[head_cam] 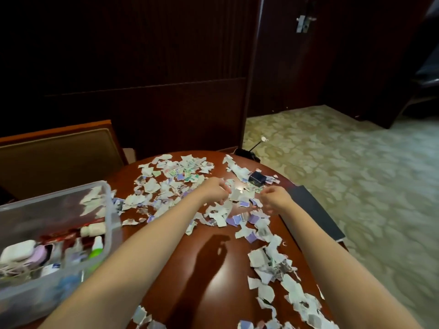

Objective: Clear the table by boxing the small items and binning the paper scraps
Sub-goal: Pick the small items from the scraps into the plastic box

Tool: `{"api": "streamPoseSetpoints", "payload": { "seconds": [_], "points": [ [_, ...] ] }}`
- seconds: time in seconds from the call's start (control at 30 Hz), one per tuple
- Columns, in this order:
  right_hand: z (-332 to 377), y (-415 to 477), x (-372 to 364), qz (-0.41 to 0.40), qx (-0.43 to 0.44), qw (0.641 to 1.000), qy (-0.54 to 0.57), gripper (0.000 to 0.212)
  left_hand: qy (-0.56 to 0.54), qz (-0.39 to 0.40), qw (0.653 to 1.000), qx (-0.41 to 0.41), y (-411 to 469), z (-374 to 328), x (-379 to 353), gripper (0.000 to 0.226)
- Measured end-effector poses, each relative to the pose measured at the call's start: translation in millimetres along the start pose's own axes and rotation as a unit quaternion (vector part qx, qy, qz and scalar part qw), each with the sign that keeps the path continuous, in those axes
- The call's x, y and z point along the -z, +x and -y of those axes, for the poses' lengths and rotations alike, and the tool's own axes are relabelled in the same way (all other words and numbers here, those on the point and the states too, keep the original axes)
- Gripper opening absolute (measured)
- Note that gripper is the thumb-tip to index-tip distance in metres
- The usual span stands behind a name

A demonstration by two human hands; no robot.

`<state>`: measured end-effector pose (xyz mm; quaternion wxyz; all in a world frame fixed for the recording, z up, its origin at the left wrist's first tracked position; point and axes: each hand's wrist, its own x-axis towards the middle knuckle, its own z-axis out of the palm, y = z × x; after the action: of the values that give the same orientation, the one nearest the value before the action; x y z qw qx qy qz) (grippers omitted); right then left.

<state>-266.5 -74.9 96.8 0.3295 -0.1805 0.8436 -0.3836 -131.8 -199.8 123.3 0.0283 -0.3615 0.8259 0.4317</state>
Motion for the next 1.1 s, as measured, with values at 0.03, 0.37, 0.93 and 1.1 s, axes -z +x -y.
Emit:
{"api": "streamPoseSetpoints", "payload": {
  "seconds": [0.03, 0.37, 0.93, 1.1],
  "points": [
    [-5.0, 7.5, 3.8, -0.006, -0.005, 1.000, 0.007, 0.023, -0.012, 0.003, 1.000, 0.004, 8.2, -4.3, -4.1, 0.015],
    [-28.4, 90.7, 28.9, -0.010, -0.007, 0.999, 0.049, 0.023, -0.072, -0.008, 0.997, 0.027, 94.7, -27.1, -49.4, 0.027],
    [-27.3, 182.8, 6.3, -0.049, 0.157, 0.967, -0.192, 0.053, -0.197, -0.016, 0.972, 0.130, 177.4, -34.0, -90.7, 0.036],
    [-40.6, 200.1, -5.7, -0.064, 0.169, 0.954, -0.239, 0.044, -0.196, -0.006, 0.971, 0.136, 182.7, -25.9, -90.6, 0.037]
  ]
}}
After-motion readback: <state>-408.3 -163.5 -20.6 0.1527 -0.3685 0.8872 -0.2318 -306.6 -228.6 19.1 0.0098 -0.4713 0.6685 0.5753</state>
